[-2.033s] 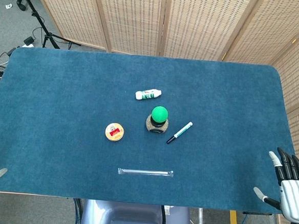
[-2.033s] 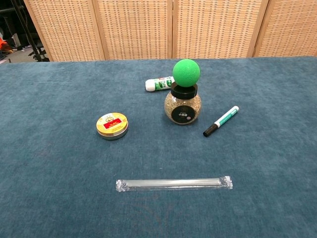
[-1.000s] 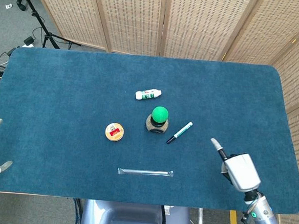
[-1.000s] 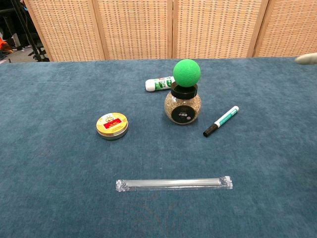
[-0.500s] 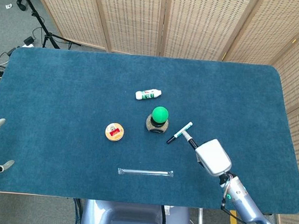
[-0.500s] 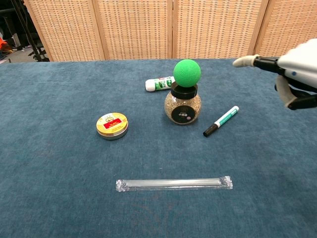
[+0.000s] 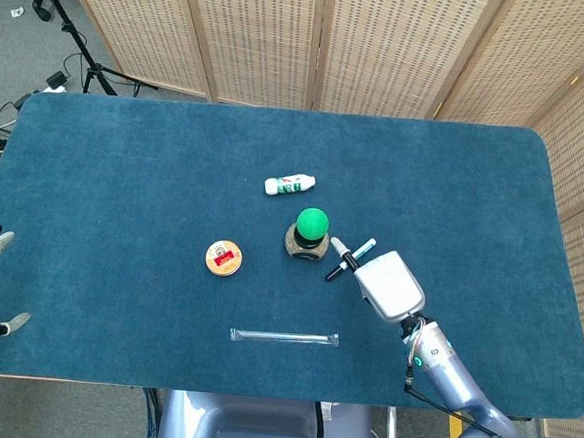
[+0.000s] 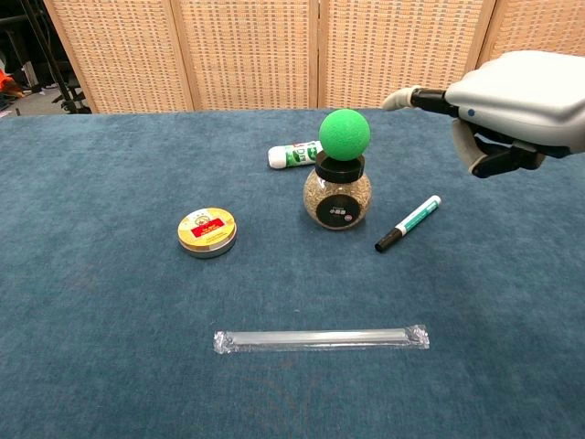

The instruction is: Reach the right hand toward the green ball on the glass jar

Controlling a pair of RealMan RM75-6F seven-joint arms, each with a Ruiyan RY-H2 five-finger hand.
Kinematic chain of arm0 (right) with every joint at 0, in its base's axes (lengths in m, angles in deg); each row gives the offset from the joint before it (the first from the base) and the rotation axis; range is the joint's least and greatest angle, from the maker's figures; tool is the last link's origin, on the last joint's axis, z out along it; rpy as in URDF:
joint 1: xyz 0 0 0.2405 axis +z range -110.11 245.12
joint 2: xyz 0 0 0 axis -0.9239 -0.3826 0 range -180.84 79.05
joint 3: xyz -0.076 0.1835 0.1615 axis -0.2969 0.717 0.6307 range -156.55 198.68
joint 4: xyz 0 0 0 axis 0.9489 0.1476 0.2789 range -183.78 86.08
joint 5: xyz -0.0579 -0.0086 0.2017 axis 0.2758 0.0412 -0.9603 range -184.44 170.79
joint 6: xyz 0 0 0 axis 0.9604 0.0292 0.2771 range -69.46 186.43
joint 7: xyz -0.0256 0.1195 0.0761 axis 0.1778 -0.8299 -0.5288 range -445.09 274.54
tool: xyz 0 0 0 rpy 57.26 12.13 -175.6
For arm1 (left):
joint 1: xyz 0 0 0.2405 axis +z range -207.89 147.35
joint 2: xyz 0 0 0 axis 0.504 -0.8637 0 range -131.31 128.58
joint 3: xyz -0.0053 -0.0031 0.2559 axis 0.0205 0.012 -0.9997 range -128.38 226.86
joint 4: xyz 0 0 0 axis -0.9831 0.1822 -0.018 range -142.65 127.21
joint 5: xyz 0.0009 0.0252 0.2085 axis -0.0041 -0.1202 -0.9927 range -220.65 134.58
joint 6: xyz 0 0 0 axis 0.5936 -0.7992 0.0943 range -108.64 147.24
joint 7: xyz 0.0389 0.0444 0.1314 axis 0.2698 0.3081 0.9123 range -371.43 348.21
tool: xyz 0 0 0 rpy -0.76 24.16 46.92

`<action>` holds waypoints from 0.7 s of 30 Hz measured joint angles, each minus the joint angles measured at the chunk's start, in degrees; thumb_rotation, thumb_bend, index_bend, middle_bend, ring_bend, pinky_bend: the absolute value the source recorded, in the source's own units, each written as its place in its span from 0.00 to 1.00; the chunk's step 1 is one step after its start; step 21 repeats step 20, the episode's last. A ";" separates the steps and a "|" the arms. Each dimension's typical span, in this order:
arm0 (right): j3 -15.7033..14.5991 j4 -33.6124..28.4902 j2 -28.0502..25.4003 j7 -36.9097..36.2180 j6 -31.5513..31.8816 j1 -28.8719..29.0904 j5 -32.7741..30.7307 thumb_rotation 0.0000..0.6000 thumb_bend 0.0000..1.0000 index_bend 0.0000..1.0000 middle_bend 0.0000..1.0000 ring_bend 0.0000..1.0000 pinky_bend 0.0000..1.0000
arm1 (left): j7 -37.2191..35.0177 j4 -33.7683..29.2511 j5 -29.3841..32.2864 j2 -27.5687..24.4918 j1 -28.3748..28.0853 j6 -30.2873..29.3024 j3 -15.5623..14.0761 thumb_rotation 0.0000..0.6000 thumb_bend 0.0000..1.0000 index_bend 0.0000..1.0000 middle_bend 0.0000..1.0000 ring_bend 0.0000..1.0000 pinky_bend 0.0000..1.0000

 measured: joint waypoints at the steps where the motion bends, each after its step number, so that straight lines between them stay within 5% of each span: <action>1: 0.15 -0.02 0.11 1.08 -0.40 0.53 -1.23 1.00 1.00 0.00 0.87 0.85 1.00 | -0.07 0.07 0.16 -0.03 -0.05 0.13 0.02 1.00 0.03 0.00 0.00 0.00 0.00; 21: -0.18 -3.89 2.84 18.47 1.57 10.97 -21.84 1.00 1.00 0.00 0.87 0.85 1.00 | -0.51 0.49 2.59 -0.10 -1.22 2.46 0.67 1.00 0.03 0.00 0.00 0.00 0.00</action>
